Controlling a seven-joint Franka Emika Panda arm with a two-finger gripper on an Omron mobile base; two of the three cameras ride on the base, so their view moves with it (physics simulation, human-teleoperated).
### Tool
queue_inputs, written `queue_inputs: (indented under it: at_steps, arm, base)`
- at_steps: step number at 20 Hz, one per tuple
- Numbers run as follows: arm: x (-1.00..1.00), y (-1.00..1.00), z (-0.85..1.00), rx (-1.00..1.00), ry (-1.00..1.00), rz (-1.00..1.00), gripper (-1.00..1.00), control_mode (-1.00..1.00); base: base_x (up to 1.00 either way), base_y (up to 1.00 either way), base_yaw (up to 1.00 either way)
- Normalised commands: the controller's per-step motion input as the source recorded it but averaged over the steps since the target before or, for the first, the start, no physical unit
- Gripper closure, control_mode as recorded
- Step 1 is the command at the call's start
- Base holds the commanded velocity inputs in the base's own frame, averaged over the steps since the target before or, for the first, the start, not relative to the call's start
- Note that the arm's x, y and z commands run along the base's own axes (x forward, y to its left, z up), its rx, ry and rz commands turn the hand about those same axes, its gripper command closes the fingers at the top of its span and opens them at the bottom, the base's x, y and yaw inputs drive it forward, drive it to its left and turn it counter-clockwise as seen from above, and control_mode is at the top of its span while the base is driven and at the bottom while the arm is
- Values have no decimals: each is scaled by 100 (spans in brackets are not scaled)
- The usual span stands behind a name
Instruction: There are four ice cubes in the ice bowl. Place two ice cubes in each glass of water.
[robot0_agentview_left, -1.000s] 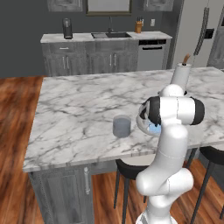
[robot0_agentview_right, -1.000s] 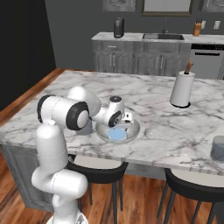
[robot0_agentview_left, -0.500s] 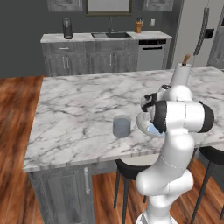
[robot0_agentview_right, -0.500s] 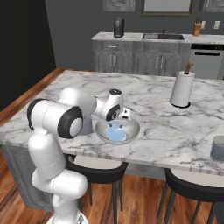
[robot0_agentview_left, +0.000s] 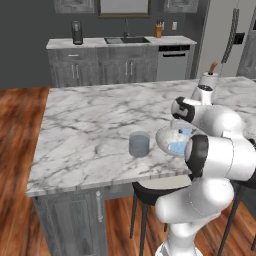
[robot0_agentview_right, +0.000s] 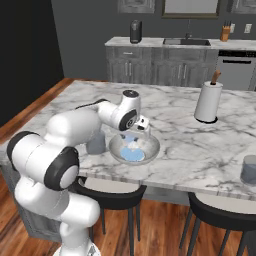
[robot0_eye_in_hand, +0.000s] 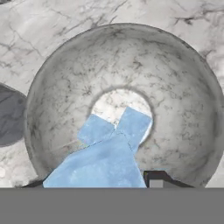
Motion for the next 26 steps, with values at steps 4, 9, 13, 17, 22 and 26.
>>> queue_inputs:
  at_steps: [4,9,13,17,22,26]
  arm:
    - [-47,17,30,10,4,-11,100,-100]
    - [-22,41,41,7,0,7,100,-100]
    - [-28,-3,34,0,-2,-6,100,-100]
    - [-42,-59,11,-4,-7,-25,100,-100]
    - [-38,-67,14,-1,-6,-26,100,-100]
    - [-20,-76,25,-4,-5,-28,100,-100]
  base:
    - [0,0,0]
    - [0,0,0]
    - [0,0,0]
    - [0,0,0]
    - [0,0,0]
    - [0,0,0]
